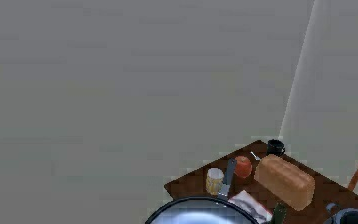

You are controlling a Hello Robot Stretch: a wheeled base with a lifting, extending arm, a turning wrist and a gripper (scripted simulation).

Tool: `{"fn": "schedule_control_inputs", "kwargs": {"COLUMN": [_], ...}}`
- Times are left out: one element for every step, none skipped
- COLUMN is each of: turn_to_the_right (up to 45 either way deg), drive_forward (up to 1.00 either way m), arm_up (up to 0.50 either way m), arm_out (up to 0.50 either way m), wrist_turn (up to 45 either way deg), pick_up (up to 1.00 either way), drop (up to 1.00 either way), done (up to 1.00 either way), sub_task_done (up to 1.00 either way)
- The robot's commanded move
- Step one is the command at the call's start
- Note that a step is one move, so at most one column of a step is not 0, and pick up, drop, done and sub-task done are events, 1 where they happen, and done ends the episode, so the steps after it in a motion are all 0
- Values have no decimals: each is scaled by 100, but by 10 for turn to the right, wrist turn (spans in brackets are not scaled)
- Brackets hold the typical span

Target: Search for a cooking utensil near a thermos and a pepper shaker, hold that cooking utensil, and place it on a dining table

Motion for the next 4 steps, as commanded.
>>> {"fn": "schedule_control_inputs", "kwargs": {"turn_to_the_right": [-90, 0, 0, 0], "drive_forward": [0, 0, 0, 0], "arm_up": [0, 0, 0, -14], "arm_out": [0, 44, 0, 0], "wrist_turn": [0, 0, 390, 0], "pick_up": [0, 0, 0, 0], "drop": [0, 0, 0, 0], "done": [0, 0, 0, 0], "sub_task_done": [0, 0, 0, 0]}}
